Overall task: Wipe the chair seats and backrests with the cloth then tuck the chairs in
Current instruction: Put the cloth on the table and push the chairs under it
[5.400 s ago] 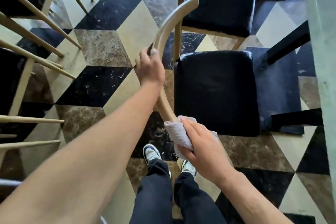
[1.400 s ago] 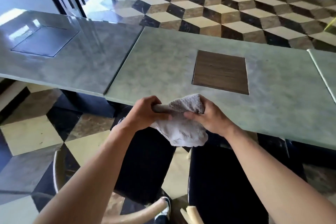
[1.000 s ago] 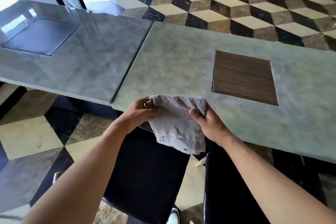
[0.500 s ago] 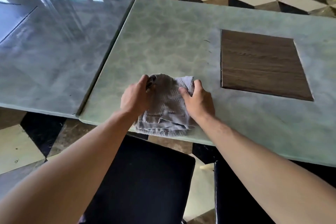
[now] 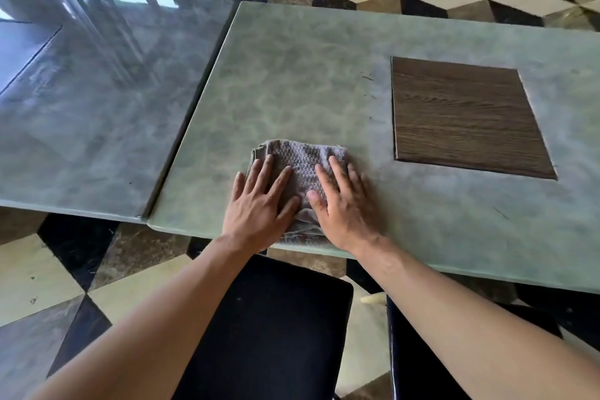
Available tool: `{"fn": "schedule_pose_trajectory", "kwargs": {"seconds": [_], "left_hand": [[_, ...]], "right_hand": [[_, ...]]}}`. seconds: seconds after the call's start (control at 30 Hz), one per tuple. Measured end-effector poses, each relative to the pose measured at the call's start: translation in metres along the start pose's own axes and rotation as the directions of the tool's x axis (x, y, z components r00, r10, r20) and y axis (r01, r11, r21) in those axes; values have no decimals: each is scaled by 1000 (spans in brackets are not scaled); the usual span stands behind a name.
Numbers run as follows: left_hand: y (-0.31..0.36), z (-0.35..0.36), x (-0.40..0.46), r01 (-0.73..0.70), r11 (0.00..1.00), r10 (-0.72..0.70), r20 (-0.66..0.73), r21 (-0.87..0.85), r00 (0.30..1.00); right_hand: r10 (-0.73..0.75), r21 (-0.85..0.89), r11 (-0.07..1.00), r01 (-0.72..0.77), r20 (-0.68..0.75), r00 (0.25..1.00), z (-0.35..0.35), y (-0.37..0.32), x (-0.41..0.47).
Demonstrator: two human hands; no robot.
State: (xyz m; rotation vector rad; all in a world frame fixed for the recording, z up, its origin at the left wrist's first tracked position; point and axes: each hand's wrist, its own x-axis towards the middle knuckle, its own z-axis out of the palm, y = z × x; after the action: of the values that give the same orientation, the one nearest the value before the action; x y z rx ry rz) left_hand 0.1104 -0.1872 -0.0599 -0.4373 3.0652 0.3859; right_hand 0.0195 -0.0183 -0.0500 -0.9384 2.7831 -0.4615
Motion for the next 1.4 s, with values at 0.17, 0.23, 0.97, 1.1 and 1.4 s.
{"fn": "schedule_pose_trajectory", "kwargs": {"seconds": [0.17, 0.23, 0.97, 1.1, 1.4], "left_hand": [[-1, -7, -15, 69, 997, -70, 55, 24, 996], [-7, -14, -39, 82, 996, -84, 64, 38, 994], [5, -108, -424, 472, 882, -465, 179, 8, 867], [-16, -100, -491, 552, 833, -537, 261, 17, 802], [-62, -75, -502, 563, 825, -533, 260, -54, 805]], "right_hand": [[19, -36, 999, -16, 80, 997, -3, 0, -12], [31, -13, 999, -30, 66, 997, -8, -1, -35], [56, 130, 986, -106, 342, 938, -25, -112, -396], [182, -66, 983, -170, 325, 928, -4, -115, -450], [652, 279, 675, -683, 209, 729, 36, -140, -484]]}}
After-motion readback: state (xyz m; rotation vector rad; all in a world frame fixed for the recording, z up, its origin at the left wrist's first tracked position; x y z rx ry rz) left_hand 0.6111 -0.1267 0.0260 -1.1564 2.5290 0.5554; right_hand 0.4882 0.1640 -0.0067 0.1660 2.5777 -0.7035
